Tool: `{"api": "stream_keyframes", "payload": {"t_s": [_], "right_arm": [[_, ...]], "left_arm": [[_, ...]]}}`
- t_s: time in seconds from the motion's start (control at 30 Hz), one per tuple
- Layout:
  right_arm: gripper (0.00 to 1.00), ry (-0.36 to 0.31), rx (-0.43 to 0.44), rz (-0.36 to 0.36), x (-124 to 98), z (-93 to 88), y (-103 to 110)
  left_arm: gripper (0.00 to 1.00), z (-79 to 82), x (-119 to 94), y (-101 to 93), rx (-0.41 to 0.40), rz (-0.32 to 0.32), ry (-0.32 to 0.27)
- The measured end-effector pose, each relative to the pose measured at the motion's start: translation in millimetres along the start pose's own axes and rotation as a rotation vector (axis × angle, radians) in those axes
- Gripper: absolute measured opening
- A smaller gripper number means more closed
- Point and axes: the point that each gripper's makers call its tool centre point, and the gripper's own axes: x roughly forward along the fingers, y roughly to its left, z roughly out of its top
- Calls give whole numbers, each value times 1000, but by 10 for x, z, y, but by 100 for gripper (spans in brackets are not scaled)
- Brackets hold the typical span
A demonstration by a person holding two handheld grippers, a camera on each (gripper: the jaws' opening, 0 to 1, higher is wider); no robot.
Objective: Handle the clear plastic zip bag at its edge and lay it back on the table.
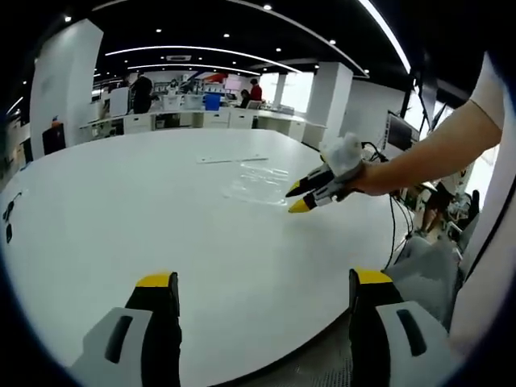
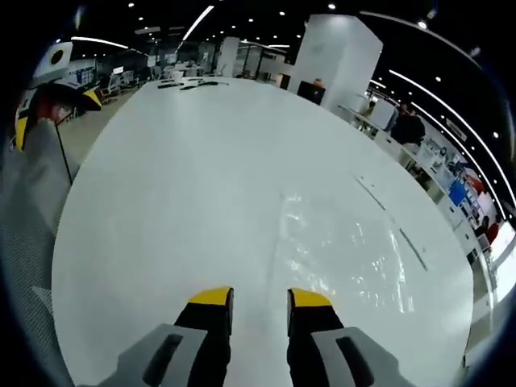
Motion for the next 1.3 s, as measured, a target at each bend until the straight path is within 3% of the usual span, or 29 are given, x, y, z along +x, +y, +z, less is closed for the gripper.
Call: {"api": "stream_keyframes", "payload": {"t_s": [0.43, 1.3], "right_arm": [[13, 54, 3, 8, 92, -122, -32], [2, 65, 57, 34, 168, -144, -66]], "left_arm": [[85, 28, 36, 8, -2, 0, 2], [85, 59, 57, 22, -8, 3, 1]]}}
